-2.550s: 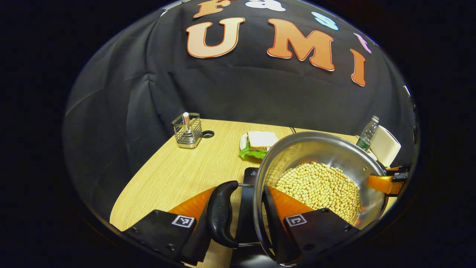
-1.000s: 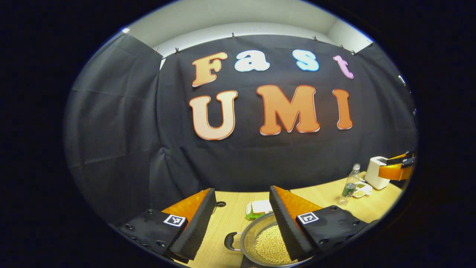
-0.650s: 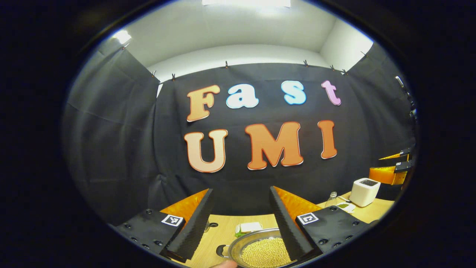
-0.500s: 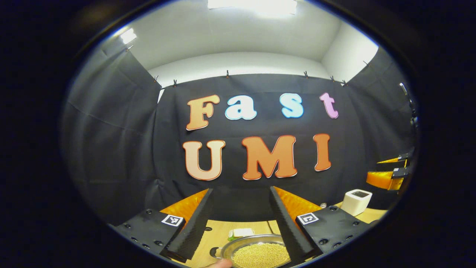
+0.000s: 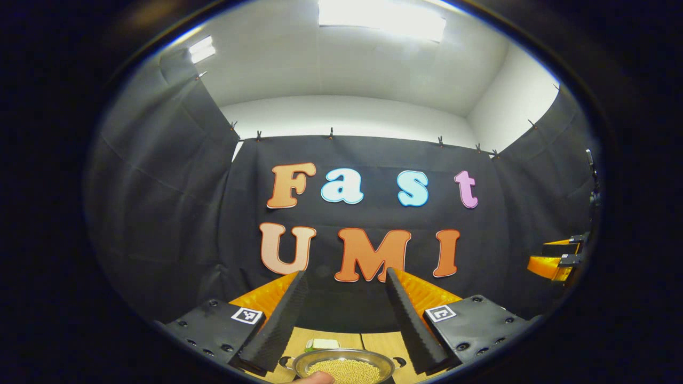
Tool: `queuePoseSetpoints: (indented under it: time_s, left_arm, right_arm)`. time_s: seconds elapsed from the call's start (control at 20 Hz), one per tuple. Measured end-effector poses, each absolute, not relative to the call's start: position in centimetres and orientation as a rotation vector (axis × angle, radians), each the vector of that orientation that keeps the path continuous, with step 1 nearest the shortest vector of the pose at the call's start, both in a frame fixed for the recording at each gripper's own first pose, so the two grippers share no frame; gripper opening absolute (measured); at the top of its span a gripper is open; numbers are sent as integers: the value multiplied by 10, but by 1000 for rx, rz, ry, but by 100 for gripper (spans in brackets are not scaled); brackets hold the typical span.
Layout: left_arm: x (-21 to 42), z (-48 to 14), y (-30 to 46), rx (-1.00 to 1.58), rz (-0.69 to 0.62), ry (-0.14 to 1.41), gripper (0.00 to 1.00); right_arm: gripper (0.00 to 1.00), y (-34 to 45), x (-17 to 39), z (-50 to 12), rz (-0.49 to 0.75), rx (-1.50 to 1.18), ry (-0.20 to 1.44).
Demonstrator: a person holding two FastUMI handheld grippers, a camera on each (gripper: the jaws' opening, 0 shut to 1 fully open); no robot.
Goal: First push the handle of the pot to place it horizontally, then grasp the pot with both hands and set it on the induction cooktop.
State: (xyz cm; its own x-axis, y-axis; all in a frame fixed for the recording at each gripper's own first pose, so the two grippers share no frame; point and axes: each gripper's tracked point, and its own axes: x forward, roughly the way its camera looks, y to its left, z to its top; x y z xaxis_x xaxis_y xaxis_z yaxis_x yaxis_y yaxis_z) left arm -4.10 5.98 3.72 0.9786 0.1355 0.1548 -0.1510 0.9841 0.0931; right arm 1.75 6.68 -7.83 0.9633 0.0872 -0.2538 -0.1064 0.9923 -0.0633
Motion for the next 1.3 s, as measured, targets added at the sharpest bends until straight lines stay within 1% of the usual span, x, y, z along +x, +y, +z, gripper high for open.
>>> queuePoseSetpoints:
  time_s: [0.05, 0.1, 0.15, 0.2, 0.25, 0.3, 0.35, 0.4, 0.45, 0.5, 0.55, 0.6, 0.75, 0.8, 0.85, 0.9, 0.95, 1.15, 1.3]
  left_arm:
    - [-45, 42, 54, 110, 140, -156, 95]
    - [-49, 47, 49, 129, 134, -167, 98]
    - [-53, 50, 48, 151, 142, -179, 98]
    - [-58, 51, 50, 166, 156, -189, 98]
    - [-63, 52, 49, 169, 162, -198, 98]
    - [-66, 55, 48, 165, 166, -206, 95]
    - [-69, 60, 49, 162, 176, -220, 98]
    - [-71, 66, 52, 165, 186, -235, 95]
    - [-73, 70, 54, 173, 191, -250, 92]
    - [-73, 71, 54, 179, 194, -257, 92]
    - [-72, 68, 56, 174, 197, -257, 98]
    - [-71, 66, 56, 167, 197, -252, 99]
    - [-68, 66, 64, 165, 222, -251, 98]
    - [-67, 67, 68, 167, 234, -253, 98]
    - [-64, 67, 71, 165, 241, -255, 95]
    - [-63, 66, 72, 159, 247, -256, 98]
    - [-63, 66, 73, 152, 255, -258, 98]
    - [-61, 70, 77, 138, 273, -271, 97]
    - [-58, 68, 75, 130, 271, -275, 96]
  right_arm:
    - [95, 59, 18, -70, 94, -83, 234]
    - [95, 55, 16, -66, 94, -91, 219]
    - [97, 51, 11, -58, 93, -93, 196]
    - [97, 51, 9, -53, 97, -94, 174]
    - [95, 53, 5, -52, 106, -96, 164]
    - [95, 56, 1, -52, 123, -94, 164]
    - [97, 61, -3, -51, 145, -92, 168]
    - [95, 66, -6, -50, 164, -92, 172]
    - [96, 67, -5, -47, 172, -93, 170]
    - [95, 68, -3, -44, 172, -93, 164]
    - [95, 70, -2, -43, 172, -92, 157]
    - [95, 72, -1, -43, 177, -90, 154]
    - [95, 73, -1, -43, 181, -90, 150]
    - [93, 71, 0, -43, 180, -93, 147]
    - [93, 71, 0, -43, 181, -94, 144]
    - [93, 72, 1, -43, 181, -93, 142]
    - [95, 72, 1, -45, 183, -94, 143]
    - [95, 72, 2, -46, 189, -109, 141]
    - [95, 67, 5, -46, 168, -108, 140]
